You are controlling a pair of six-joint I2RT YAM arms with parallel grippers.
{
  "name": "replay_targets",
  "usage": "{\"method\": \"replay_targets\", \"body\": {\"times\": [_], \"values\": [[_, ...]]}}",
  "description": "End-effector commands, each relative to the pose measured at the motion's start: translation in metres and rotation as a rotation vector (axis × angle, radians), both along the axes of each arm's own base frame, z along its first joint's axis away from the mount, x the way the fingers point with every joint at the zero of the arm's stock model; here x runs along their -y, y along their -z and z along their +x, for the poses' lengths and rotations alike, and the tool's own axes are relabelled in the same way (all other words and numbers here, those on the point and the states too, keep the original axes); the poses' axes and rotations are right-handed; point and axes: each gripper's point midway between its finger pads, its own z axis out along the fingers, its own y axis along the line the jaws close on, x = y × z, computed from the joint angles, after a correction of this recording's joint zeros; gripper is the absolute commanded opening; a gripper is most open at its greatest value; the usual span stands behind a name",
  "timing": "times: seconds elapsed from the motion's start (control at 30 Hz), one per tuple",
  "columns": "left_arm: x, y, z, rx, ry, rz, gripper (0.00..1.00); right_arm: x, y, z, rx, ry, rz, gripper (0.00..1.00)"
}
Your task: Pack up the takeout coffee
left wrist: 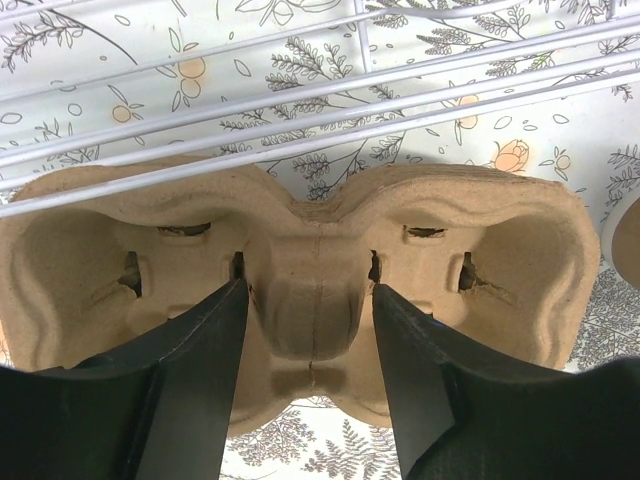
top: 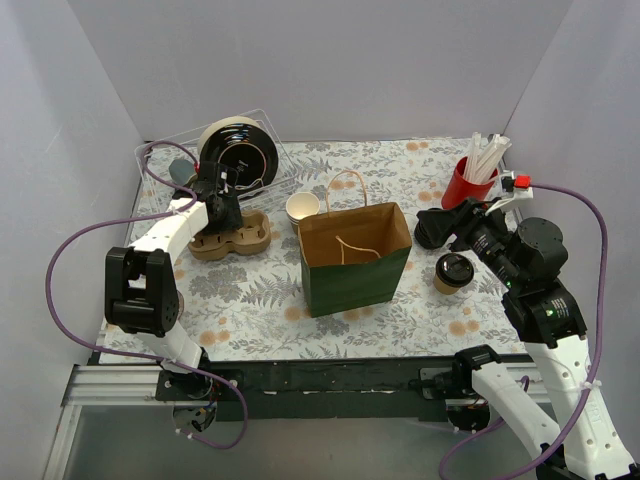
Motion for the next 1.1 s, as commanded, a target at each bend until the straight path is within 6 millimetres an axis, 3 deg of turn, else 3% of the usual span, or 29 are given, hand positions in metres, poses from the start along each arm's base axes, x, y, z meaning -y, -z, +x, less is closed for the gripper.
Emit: {"method": "replay_targets", "body": {"times": [0.0,0.27,0.53,0.7,0.77,0.83,0.9,1.07], "values": [[-0.005,-0.007,0.005,0.014,-0.011,0.018,0.50,0.001,-0.017,0.001,0.071,0.003,0.006,0.66],[-0.005,-0.004,0.005,0.000,-0.010,0.022,0.43,0.001,-0.020,0.002,0.080,0.008,0.008,0.65],[-0.007,-0.026,0.009,0.040,-0.019,0.028,0.39,0.001,-0.018,0.001,0.079,0.008,0.008,0.65],[-0.007,-0.023,0.007,0.026,-0.019,0.030,0.34,0.001,-0.017,0.001,0.075,0.005,0.012,0.65],[-0.007,-0.022,0.007,0.025,-0.021,0.030,0.37,0.002,-0.018,0.000,0.080,0.008,0.013,0.65],[-0.007,-0.021,0.007,0.025,-0.021,0.030,0.48,0.002,-0.018,-0.001,0.080,0.009,0.012,0.65],[-0.008,-0.018,0.007,0.014,-0.022,0.033,0.48,0.002,-0.019,-0.001,0.084,0.009,0.014,0.65],[-0.004,-0.015,0.006,0.004,-0.008,0.018,0.28,0.004,-0.022,-0.003,0.091,0.014,0.016,0.65]]}}
